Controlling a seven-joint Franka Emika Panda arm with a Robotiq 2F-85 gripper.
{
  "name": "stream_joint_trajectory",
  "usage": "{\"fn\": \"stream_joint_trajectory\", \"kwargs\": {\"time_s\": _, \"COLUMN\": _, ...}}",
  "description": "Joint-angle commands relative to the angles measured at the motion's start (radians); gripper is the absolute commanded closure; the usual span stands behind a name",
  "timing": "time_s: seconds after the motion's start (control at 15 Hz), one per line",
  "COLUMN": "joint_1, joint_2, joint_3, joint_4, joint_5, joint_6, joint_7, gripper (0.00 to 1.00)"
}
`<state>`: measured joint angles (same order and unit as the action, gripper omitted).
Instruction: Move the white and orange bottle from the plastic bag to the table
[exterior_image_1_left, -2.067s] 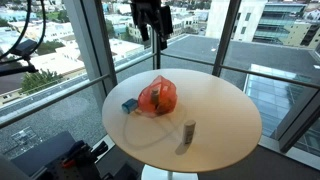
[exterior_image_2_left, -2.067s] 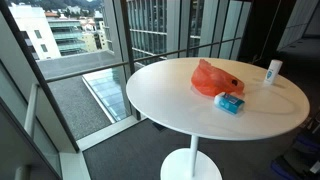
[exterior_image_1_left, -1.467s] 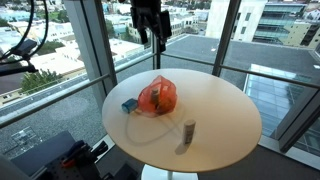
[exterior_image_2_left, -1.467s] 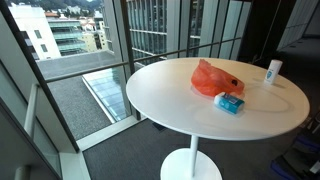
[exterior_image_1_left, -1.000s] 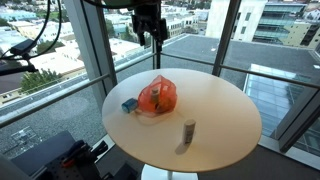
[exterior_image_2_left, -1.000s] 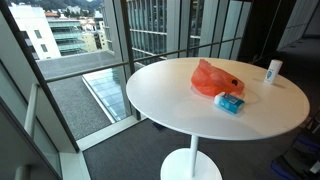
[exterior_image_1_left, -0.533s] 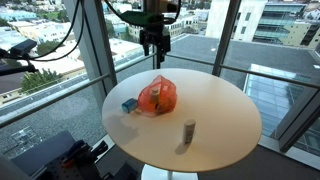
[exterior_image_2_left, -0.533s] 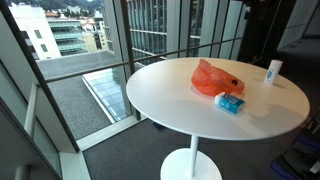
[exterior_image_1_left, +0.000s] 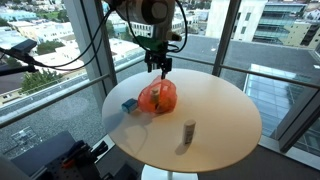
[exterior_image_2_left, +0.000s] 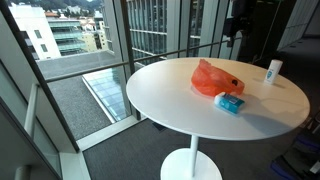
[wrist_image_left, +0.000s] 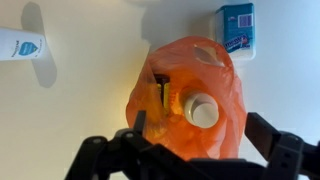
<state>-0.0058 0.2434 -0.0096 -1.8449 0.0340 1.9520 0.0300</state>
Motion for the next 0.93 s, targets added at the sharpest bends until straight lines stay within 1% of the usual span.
{"fn": "stream_joint_trajectory", "kwargs": {"time_s": 0.0, "joint_1": 0.010, "joint_2": 0.075, "joint_3": 0.004, "joint_4": 0.063, "joint_5": 0.004, "joint_6": 0.012, "joint_7": 0.042, "gripper": 0.00}}
{"fn": "stream_joint_trajectory", "kwargs": {"time_s": 0.53, "joint_1": 0.018, "joint_2": 0.166, "joint_3": -0.006, "joint_4": 0.089, "joint_5": -0.009, "joint_6": 0.091, "joint_7": 0.087, "gripper": 0.00}}
{"fn": "stream_joint_trajectory", "kwargs": {"time_s": 0.87, "joint_1": 0.027, "joint_2": 0.202, "joint_3": -0.013, "joint_4": 0.078, "joint_5": -0.029, "joint_6": 0.156, "joint_7": 0.121, "gripper": 0.00}}
